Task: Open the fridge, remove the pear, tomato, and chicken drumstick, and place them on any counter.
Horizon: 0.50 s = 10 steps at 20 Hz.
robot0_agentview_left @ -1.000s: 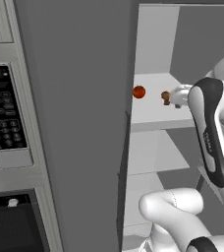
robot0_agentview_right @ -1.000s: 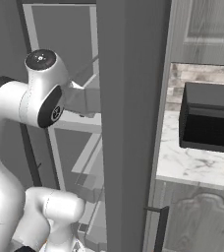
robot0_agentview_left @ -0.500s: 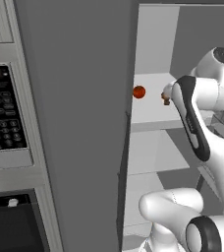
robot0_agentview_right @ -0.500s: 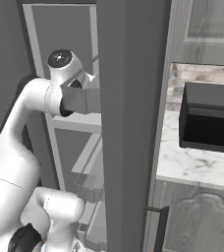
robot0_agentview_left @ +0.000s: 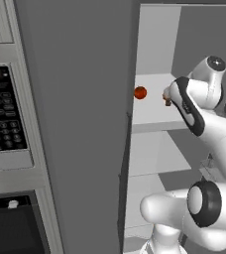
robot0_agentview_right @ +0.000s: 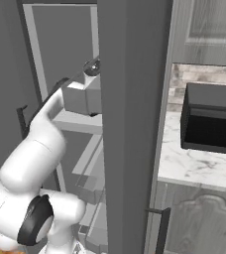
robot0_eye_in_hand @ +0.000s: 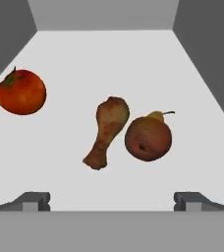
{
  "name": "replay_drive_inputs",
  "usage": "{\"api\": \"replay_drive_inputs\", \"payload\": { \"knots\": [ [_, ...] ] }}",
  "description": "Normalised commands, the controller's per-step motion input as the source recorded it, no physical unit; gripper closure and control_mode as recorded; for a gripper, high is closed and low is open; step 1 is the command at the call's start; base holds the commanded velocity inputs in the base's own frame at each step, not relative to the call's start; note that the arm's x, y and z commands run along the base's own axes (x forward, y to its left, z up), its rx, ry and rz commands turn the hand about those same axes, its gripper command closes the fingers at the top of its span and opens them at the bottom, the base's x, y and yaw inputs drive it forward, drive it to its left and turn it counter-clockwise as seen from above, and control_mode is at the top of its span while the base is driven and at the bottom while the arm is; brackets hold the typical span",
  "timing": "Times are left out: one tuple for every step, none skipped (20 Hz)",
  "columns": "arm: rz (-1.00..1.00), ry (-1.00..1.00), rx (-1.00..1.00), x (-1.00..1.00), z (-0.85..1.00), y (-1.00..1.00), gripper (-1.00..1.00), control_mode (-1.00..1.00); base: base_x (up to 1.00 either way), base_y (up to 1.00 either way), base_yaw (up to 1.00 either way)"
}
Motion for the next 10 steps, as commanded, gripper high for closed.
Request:
{"api": "replay_drive_inputs", "payload": {
  "knots": [
    [0.0, 0.0, -0.01, 0.79, -0.21, -0.04, -1.0, -1.0, 0.0, 0.0, 0.0],
    [0.0, 0.0, -0.03, 0.79, -0.19, 0.0, -1.0, -1.0, 0.0, 0.0, 0.0],
    [0.0, 0.0, -0.02, 0.74, -0.19, -0.01, -1.0, -1.0, 0.0, 0.0, 0.0],
    [0.0, 0.0, -0.02, 0.66, -0.16, 0.0, -1.0, -1.0, 0.0, 0.0, 0.0],
    [0.0, 0.0, -0.02, 0.56, -0.15, 0.0, -1.0, -1.0, 0.0, 0.0, 0.0],
    [0.0, 0.0, -0.03, 0.43, -0.14, 0.0, -1.0, -1.0, 0.0, 0.0, 0.0],
    [0.0, 0.0, -0.03, 0.32, -0.14, -0.09, -1.0, -1.0, 0.0, 0.0, 0.0],
    [0.0, 0.0, -0.05, 0.25, -0.14, -0.01, -1.0, -1.0, 0.0, 0.0, 0.0],
    [-0.03, 0.0, -0.03, 0.16, -0.14, -0.01, -1.0, -1.0, 0.0, 0.0, 0.0],
    [-0.04, 0.0, -0.02, 0.14, -0.11, -0.01, -1.0, -1.0, 0.0, 0.0, 0.0]
  ]
}}
